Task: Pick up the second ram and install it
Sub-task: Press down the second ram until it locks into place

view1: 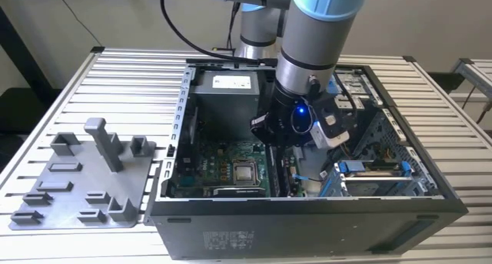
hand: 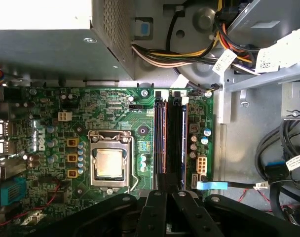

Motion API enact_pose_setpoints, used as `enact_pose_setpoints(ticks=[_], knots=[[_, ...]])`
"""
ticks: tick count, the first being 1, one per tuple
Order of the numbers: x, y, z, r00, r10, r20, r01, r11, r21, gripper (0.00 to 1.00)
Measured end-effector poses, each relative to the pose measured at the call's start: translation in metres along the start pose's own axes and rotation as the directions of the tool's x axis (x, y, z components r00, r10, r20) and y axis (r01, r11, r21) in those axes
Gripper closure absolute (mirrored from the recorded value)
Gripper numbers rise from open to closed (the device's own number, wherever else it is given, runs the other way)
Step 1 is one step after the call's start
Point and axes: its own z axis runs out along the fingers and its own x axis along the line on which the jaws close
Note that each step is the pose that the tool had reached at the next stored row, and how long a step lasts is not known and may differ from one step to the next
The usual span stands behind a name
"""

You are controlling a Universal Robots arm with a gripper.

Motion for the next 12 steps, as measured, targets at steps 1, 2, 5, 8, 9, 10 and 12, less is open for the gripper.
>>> enact_pose_setpoints(ticks=[1,2,5,8,9,10,12], knots=[[0.0000,0.0000,-0.0001,1.0000,0.000,0.0000,0.000,1.0000,0.0000,0.89],[0.0000,0.0000,-0.0001,1.0000,0.000,0.0000,0.000,1.0000,0.0000,0.89],[0.0000,0.0000,-0.0003,1.0000,0.000,0.0000,0.000,1.0000,0.0001,0.89],[0.0000,0.0000,-0.0004,1.0000,0.000,0.0000,0.000,1.0000,0.0001,0.89],[0.0000,0.0000,-0.0005,1.0000,0.000,0.0000,0.000,1.0000,0.0001,0.89],[0.0000,0.0000,-0.0005,1.0000,0.000,0.0000,0.000,1.0000,0.0001,0.89],[0.0000,0.0000,-0.0006,1.0000,-0.001,0.0000,0.001,1.0000,0.0001,0.89]])
